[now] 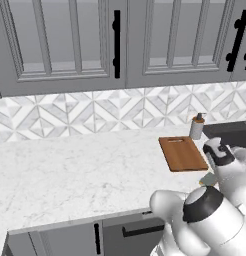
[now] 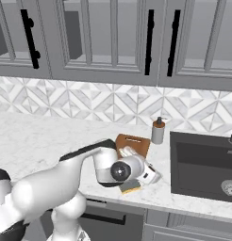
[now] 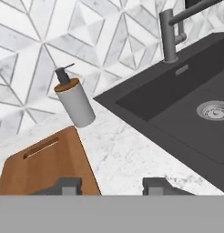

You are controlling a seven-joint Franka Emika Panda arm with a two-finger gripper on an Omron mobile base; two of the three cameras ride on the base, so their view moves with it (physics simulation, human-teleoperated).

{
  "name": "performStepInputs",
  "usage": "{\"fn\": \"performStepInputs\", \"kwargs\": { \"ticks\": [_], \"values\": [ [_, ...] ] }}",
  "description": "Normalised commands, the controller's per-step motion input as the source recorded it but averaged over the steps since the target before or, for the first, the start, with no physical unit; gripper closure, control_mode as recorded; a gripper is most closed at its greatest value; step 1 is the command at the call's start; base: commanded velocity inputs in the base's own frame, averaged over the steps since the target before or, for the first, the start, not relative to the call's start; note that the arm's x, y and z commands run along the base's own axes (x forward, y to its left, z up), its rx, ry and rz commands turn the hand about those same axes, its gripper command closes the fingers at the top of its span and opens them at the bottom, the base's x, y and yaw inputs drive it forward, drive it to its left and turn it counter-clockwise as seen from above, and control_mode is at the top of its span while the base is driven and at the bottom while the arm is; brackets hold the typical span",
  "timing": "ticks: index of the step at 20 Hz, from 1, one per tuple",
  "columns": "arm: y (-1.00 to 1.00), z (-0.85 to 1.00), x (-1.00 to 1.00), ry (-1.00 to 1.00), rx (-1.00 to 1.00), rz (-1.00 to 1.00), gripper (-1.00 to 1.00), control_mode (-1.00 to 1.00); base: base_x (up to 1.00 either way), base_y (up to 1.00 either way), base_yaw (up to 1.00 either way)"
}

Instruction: Pick up the sponge from the counter and clean the cutting board by briefly scrubbing or pressing down on the cutting board. Once finished, release the sponge.

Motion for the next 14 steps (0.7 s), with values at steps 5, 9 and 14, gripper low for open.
{"fn": "performStepInputs", "kwargs": {
  "ticks": [5,9,14],
  "values": [
    [-0.19,1.00,-0.84,-0.01,0.28,0.07,-1.00,-1.00,0.00,0.00,0.00],
    [0.00,1.00,-0.91,0.20,0.24,0.02,-1.00,-1.00,0.00,0.00,0.00],
    [0.02,0.98,-0.79,0.31,0.11,0.07,-1.00,-1.00,0.00,0.00,0.00]
  ]
}}
